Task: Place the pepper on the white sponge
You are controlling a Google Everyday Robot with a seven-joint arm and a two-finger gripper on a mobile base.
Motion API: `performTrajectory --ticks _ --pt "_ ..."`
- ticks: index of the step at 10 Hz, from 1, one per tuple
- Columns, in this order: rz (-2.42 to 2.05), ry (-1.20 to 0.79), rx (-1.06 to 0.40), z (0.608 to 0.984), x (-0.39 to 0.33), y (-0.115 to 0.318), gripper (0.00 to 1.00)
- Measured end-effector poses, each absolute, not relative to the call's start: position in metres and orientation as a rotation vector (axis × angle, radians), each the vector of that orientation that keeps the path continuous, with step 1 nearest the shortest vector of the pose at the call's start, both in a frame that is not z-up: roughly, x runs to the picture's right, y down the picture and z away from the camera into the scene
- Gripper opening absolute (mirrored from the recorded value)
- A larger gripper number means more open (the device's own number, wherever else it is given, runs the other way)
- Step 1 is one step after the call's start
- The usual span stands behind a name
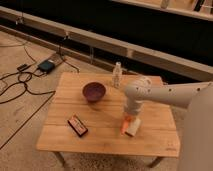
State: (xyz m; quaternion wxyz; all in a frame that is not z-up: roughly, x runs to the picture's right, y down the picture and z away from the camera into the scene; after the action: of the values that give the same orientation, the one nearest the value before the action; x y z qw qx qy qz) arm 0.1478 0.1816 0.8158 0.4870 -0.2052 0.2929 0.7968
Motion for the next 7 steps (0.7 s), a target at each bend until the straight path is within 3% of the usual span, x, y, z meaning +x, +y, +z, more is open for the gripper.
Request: performTrajectory --ticks 4,5,7 --pt "1.958 0.756 -0.486 0.818 0.162 0.185 0.01" --pt "1.959 0.764 -0.485 0.819 0.163 0.186 0.06" --pt "1.957 0.775 -0.484 0.821 0.163 0.187 0.27"
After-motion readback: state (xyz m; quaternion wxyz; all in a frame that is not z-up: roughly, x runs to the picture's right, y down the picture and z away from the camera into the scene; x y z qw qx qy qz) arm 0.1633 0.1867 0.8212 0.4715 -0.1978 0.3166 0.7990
